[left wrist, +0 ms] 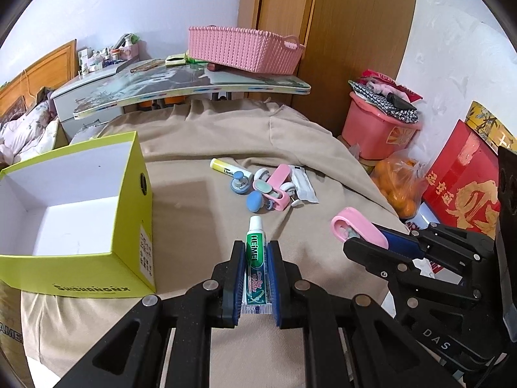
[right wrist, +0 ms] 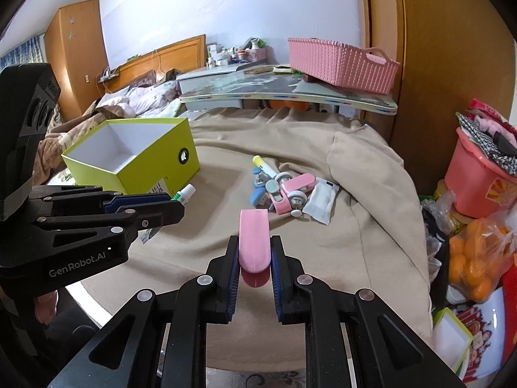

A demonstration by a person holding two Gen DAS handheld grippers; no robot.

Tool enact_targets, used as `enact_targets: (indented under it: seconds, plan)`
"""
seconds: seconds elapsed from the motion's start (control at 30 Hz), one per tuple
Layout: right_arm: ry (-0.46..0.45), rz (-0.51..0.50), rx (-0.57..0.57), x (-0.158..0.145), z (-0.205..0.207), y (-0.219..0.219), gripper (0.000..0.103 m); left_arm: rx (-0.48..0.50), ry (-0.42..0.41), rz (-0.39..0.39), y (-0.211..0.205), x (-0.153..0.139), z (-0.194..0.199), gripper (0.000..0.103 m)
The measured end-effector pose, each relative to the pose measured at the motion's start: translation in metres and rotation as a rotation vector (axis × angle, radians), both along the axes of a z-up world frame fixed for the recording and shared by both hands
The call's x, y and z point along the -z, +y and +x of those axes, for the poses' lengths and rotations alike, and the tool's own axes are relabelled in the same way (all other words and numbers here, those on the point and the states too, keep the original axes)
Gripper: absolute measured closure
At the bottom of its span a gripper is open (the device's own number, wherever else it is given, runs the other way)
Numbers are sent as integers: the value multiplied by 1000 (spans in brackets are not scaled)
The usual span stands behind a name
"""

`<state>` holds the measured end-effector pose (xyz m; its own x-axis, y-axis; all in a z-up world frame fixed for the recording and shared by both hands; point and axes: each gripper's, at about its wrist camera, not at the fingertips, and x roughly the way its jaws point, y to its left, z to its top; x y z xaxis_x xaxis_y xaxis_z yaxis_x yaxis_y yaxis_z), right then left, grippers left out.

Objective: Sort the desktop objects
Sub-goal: 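Carry the toothpaste and pink clip toward the yellow-green box with both grippers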

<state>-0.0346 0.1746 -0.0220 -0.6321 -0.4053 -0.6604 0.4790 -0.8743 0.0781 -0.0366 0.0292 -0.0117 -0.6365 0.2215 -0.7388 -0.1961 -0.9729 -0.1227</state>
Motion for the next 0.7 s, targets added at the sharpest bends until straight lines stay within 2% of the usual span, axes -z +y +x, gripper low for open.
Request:
enact_targets:
  seconds: [0.7]
  plan:
    - [40, -4, -39, -20, 17, -30, 85, -43, 49, 16, -27, -19, 21, 89]
